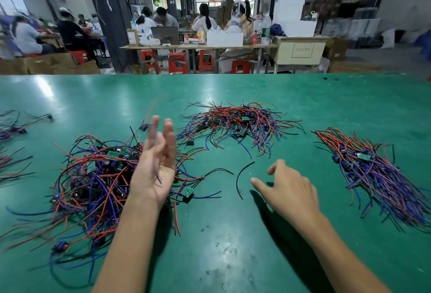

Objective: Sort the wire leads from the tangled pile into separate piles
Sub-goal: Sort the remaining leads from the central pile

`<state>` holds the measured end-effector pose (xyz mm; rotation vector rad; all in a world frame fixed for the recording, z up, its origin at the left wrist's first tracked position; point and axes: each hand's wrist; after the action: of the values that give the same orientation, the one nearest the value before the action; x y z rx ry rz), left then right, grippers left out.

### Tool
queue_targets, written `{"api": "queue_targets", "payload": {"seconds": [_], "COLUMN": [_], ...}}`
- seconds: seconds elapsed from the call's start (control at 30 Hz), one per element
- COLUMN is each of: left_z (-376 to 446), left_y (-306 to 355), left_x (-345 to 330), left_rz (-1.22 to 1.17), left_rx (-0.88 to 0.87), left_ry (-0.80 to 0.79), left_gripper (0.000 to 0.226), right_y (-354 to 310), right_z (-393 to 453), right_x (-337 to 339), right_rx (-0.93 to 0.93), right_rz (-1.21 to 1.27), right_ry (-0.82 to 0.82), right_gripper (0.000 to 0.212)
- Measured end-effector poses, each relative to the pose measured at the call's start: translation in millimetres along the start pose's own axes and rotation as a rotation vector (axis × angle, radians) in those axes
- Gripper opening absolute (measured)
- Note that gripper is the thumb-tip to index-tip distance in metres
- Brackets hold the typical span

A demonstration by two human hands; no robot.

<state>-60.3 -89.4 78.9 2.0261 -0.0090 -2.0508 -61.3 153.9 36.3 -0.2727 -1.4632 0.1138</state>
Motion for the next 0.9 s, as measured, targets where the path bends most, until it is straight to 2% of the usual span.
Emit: {"api": "queue_targets", "payload": {"seconds": [0.07,0.1,0.13,0.17,0.2,0.23,0.3,0.4,0.47,0.53,0.63,0.7,0.8,0.83,0.9], "left_z": [-1.5,-1.6,-1.8,-1.0,-1.3,-1.8,-2.7,-7.8,-10.9,-11.3,-9.6,-6.4,-2.4,-1.9,-1.0], "left_y": [12.2,15.5,16.7,16.3,13.9,9.6,0.4,-8.8,-9.5,-7.3,-3.8,-0.6,2.3,3.1,3.6], "left_x": [3.5,6.4,7.3,7.7,6.6,4.5,1.9,-1.3,-3.5,-4.6,-4.0,-2.7,1.0,3.0,5.0], "left_rz": [-0.317,-0.454,-0.539,-0.559,-0.51,-0.408,-0.186,-0.045,-0.069,-0.099,-0.015,0.083,0.138,0.126,0.107], "left_rx": [-0.023,-0.012,0.008,0.021,0.015,-0.009,-0.025,0.056,0.089,0.102,0.071,0.035,0.012,0.014,0.021], "left_ry": [-0.063,-0.081,-0.09,-0.079,-0.034,0.001,-0.002,-0.192,-0.319,-0.373,-0.326,-0.211,-0.054,-0.03,-0.018], "left_gripper": [0.051,0.056,0.052,0.034,0.019,0.02,0.042,0.072,0.077,0.077,0.069,0.052,0.021,0.016,0.014], "right_y": [-2.0,-4.3,-7.4,-10.5,-13.9,-17.2,-22.6,-39.1,-59.6,-81.7,-104.8,-112.5,-115.5,-117.9,-127.7], "right_z": [-3.3,-4.3,-4.3,-3.4,-1.0,2.7,12.7,24.8,26.3,25.6,23.8,24.5,34.4,42.3,63.0], "right_x": [-3.2,-6.5,-10.2,-13.8,-17.1,-19.7,-23.5,-29.7,-35.2,-43.9,-54.1,-56.0,-49.6,-48.6,-46.6], "right_rx": [-0.007,0.025,0.062,0.086,0.088,0.069,0.013,-0.012,0.042,0.125,0.268,0.346,0.361,0.352,0.351], "right_rz": [-0.073,-0.082,-0.068,-0.034,0.013,0.059,0.141,0.209,0.216,0.274,0.388,0.409,0.588,0.589,0.423], "right_ry": [-0.094,-0.117,-0.114,-0.095,-0.072,-0.05,0.0,0.05,0.023,-0.02,-0.088,-0.146,-0.244,-0.232,-0.118], "right_gripper": [0.056,0.051,0.041,0.031,0.026,0.026,0.025,0.029,0.034,0.033,0.03,0.033,0.034,0.034,0.037]}}
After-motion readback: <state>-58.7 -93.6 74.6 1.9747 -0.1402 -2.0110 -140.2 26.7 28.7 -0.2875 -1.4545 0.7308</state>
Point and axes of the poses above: each hand's wrist, its own z-axis towards the middle knuckle, its own x-axis out of the back of the hand, y = z × x, and after that the axes turned 6 degrees about -z, right-handed
